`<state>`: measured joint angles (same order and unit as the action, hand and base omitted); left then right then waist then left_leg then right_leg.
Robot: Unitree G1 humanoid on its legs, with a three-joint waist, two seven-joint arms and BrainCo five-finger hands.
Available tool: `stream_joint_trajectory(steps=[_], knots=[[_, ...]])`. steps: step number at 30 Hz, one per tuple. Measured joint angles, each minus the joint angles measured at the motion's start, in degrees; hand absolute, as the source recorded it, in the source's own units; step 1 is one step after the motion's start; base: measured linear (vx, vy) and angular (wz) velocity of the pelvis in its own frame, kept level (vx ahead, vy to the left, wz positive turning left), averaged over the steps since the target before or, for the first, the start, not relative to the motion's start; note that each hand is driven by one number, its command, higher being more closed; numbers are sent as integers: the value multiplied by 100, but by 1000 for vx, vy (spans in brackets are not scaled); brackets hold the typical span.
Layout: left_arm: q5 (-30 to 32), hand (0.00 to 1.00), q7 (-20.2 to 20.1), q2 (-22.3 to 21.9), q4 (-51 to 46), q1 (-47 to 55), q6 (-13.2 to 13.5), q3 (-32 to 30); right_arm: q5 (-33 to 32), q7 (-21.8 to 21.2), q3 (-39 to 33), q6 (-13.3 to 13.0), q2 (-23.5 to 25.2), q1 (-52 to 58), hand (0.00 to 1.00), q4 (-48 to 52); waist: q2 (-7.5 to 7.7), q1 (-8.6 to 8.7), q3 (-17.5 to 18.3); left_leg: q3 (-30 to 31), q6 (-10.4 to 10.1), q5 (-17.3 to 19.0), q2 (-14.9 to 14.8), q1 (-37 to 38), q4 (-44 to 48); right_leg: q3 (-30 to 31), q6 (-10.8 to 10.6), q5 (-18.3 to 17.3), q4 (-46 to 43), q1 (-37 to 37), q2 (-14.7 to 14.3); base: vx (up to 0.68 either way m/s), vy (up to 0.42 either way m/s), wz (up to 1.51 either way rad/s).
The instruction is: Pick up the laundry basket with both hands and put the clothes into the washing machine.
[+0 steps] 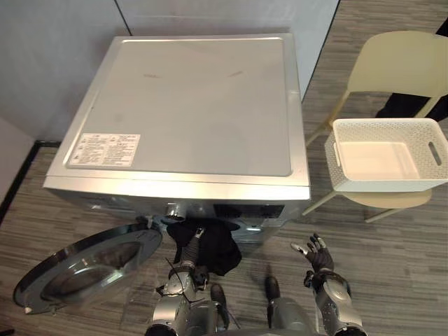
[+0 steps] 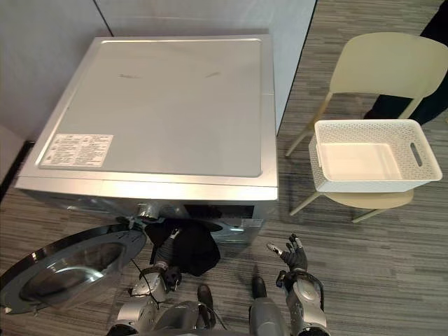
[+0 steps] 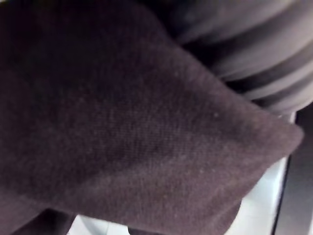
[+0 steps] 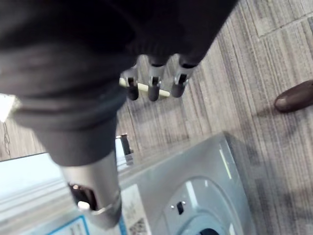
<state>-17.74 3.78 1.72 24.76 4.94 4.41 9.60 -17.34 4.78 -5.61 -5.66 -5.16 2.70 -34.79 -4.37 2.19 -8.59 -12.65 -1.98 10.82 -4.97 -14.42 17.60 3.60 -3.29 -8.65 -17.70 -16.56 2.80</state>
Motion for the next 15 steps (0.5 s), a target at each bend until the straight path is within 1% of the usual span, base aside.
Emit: stream_joint_trajectory(steps=[2,4,5,7,10,11,12,13,15], knots=[[0,100,1,18,-25,47,2,-4,0,6,7,3,-17,15,0,20,-18,8,-5,-27,30,38,48,-15,86,86,-26,-81,-246,-114,31,-97,32,-6],[0,100,8,31,-229,70,1,3,-6,6,33,-5,-22,8,0,47,-17,26,-5,-30,-14,4,122,-75,2,141,-87,-116,-343,-283,68,-22,9,-4],[-2,100,12,46,-405,69,3,93,-9,9,33,-5,-28,36,0,48,-17,32,-9,-55,-56,-26,187,-81,-99,138,-94,-116,-427,-382,124,-15,9,3],[-6,100,19,62,-566,67,48,212,-13,11,81,-4,-32,53,0,47,-50,61,-18,-104,-60,-42,208,-72,-105,140,-84,-158,-560,-463,151,54,-3,-4],[-17,100,24,71,-703,-37,65,214,-13,44,127,-7,-19,-134,0,47,-70,185,-217,-77,91,41,135,-337,459,121,-76,-202,-985,-677,150,50,-5,-3],[-77,100,24,78,-751,-116,99,214,-19,57,143,-11,-21,-311,0,66,-69,196,-341,-80,128,152,80,-615,867,122,-77,-244,-1273,-917,135,-26,6,-4],[-85,100,23,76,-758,-131,106,215,-23,65,142,-12,-18,-362,0,100,-65,196,-406,-81,152,212,65,-709,1016,128,-88,-297,-1374,-992,136,-40,25,-4],[-151,100,24,68,-824,-202,107,216,-31,76,154,-16,-31,-429,0,224,-107,195,-548,-88,187,384,-4,-877,1338,122,-87,-393,-1606,-1121,119,-51,39,-3],[-267,100,54,82,-1086,-208,143,199,-118,147,207,-54,-8,-470,0,527,-100,150,-676,-161,267,862,-155,-1341,2044,153,-118,-705,-2224,-1582,49,-100,70,-9]])
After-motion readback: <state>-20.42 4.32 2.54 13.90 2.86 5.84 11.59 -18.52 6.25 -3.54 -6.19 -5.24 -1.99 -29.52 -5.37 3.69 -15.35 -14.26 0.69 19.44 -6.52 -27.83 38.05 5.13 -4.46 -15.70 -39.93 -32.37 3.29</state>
